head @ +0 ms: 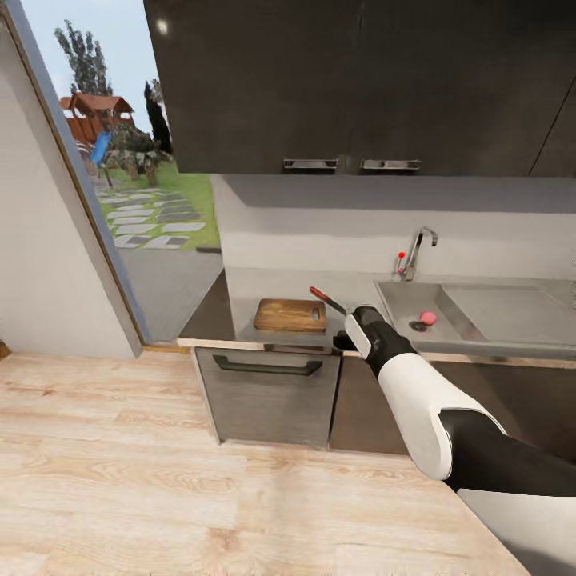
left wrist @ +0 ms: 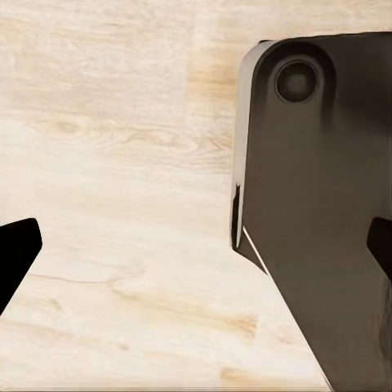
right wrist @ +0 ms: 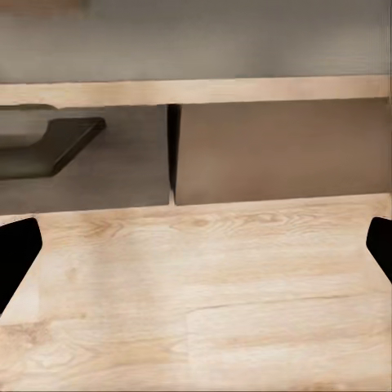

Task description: In the kitchen, take the Vidalia onion out of the sink, dice it on the chopping board with the paring knife, put the diced onion into the bowl on the countertop, then place both the paring knife and the chopping board into the sink.

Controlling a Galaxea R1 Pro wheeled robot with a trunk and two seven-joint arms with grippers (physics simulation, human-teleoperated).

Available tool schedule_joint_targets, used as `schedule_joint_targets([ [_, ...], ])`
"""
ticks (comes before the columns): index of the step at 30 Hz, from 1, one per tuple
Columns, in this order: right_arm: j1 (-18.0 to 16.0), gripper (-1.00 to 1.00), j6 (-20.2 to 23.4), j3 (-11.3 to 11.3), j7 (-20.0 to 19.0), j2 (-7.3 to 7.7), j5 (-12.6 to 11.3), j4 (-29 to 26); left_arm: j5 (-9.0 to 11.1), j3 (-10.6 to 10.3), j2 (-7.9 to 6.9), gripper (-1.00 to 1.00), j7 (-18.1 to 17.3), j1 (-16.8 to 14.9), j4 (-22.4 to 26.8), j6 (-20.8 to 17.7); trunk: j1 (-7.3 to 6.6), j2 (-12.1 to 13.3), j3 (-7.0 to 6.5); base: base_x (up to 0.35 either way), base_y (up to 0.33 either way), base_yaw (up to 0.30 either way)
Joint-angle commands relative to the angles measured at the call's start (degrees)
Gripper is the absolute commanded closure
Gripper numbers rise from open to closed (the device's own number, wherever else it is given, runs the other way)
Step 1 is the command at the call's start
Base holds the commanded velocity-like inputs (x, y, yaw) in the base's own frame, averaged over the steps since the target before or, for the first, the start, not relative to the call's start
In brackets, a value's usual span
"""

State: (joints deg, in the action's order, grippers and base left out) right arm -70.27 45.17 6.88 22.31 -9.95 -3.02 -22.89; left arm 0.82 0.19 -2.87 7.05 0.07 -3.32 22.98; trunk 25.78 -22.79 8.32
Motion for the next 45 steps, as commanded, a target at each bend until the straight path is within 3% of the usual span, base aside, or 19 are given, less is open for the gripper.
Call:
schedule_joint_targets([
  [1,0.0,-1.0,-0.7,0.2,0.4,-0.05,-0.3,0.4,0.1,0.0,0.0,-1.0,0.1,0.0,-0.1,0.3,0.0,-0.1,0.11,-0.336,0.0,0.0],
  [7,0.0,-1.0,-8.3,0.2,0.0,-0.05,-0.3,7.4,0.1,0.0,-0.03,-1.0,0.1,0.0,-0.1,0.3,0.0,-0.1,0.11,-0.3,0.0,0.0],
  [11,0.2,-1.0,-22.8,0.2,-1.0,-0.05,0.0,18.5,0.0,0.0,-0.03,-1.0,0.1,0.0,-0.1,0.3,0.0,-0.1,0.11,-0.073,0.0,0.0],
  [13,4.3,-1.0,-31.7,0.2,-2.4,-0.05,0.1,20.8,0.0,0.0,-0.03,-1.0,0.1,0.0,-0.1,0.3,0.0,-0.1,0.11,-0.013,0.0,0.0],
  [22,25.5,-1.0,-54.4,0.0,-10.8,-0.05,0.5,21.8,-0.1,0.2,0.03,-1.0,0.1,0.0,0.4,0.4,0.0,-0.1,0.11,-0.002,0.0,0.0],
  [24,29.8,-1.0,-59.2,0.0,-12.5,0.85,1.0,21.8,-0.1,0.3,0.04,-1.0,0.1,0.0,1.0,0.4,0.0,-0.1,0.11,0.0,0.0,0.0],
  [25,34.9,-1.0,-63.5,0.0,-15.2,2.02,2.6,21.8,-0.2,0.3,0.05,-1.0,0.1,0.0,3.7,0.3,0.0,-0.1,0.11,0.0,0.0,0.0],
  [28,39.3,-1.0,-69.2,0.0,-17.1,3.04,4.8,21.9,-0.1,0.3,0.0,-1.0,0.1,0.0,7.1,0.3,0.0,-0.1,0.11,0.0,0.0,0.0],
  [31,44.7,-1.0,-79.6,0.0,-17.8,4.61,6.3,21.9,-0.1,0.3,-0.02,-1.0,0.4,-0.1,11.3,0.3,0.0,-0.1,0.11,0.0,0.0,0.0],
  [32,46.8,-1.0,-85.2,0.0,-18.0,5.28,6.5,21.9,-0.1,0.3,-0.03,-1.0,0.5,-0.1,13.6,0.3,0.0,-0.1,0.11,0.0,0.0,0.0],
  [33,47.4,-1.0,-86.8,0.0,-18.0,5.45,6.6,22.0,0.0,0.3,-0.03,-1.0,0.5,-0.1,14.4,0.3,0.0,-0.1,0.11,0.0,0.0,0.0],
  [34,50.0,-1.0,-91.1,0.0,-18.0,6.43,6.7,22.0,0.0,0.3,-0.03,-1.0,0.5,-0.1,16.7,0.4,0.0,-0.1,0.11,0.0,0.0,0.0],
  [37,51.0,-1.0,-92.3,0.0,-17.7,7.0,6.7,22.0,0.1,0.3,-0.03,-1.0,0.4,0.0,17.4,0.6,0.0,-0.1,0.11,0.0,0.0,0.0],
  [45,51.4,-1.0,-92.9,0.0,-17.4,6.88,6.7,22.0,0.2,0.3,-0.03,-1.0,0.3,0.0,17.7,0.7,0.0,-0.1,0.03,0.056,-0.043,-0.032],
])
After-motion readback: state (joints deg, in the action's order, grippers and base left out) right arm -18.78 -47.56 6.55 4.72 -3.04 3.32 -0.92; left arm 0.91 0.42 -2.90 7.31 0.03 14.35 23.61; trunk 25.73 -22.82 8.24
